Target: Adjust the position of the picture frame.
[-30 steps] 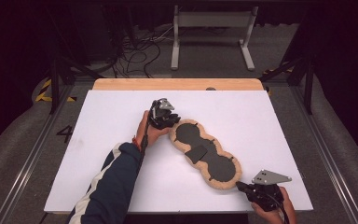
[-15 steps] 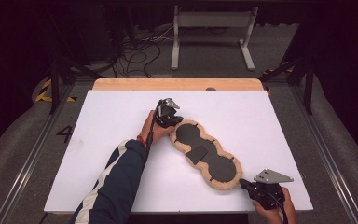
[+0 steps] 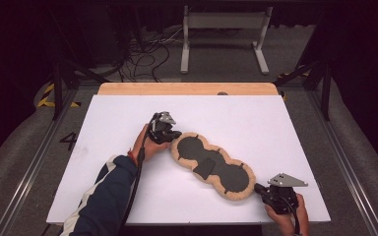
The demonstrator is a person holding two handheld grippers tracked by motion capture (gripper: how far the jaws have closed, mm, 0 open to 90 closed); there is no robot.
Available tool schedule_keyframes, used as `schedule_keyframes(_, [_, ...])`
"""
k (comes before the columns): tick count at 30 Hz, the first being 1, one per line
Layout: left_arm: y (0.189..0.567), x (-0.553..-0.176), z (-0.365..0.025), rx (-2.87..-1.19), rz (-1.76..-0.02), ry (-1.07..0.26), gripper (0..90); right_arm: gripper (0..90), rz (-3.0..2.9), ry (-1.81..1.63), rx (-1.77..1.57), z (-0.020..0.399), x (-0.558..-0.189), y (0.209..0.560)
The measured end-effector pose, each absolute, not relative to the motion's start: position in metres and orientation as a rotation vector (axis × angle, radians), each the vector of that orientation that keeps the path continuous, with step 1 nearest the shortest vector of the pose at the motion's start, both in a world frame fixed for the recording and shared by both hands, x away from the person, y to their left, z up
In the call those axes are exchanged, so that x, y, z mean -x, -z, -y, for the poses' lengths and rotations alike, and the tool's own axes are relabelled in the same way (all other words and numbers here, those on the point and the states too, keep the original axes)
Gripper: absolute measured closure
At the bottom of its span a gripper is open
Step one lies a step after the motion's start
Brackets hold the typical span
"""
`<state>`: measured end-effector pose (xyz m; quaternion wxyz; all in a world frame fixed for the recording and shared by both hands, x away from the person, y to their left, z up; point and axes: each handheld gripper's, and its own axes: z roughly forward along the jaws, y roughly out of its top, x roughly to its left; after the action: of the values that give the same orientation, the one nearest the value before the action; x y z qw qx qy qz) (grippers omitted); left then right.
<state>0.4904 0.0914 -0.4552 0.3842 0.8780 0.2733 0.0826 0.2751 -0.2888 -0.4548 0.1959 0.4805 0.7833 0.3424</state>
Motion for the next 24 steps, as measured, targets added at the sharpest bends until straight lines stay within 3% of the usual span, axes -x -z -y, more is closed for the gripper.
schedule_keyframes(6, [0.458, -0.466, -0.115, -2.230, -0.744, -0.232, 89.9, 90.0, -2.177, -0.949, -1.355, 0.286, -0.292, 0.455])
schedule_keyframes(24, [0.463, -0.442, -0.151, -2.210, -0.780, -0.205, 89.9, 90.0, -2.226, -0.938, -1.277, 0.282, -0.333, 0.454])
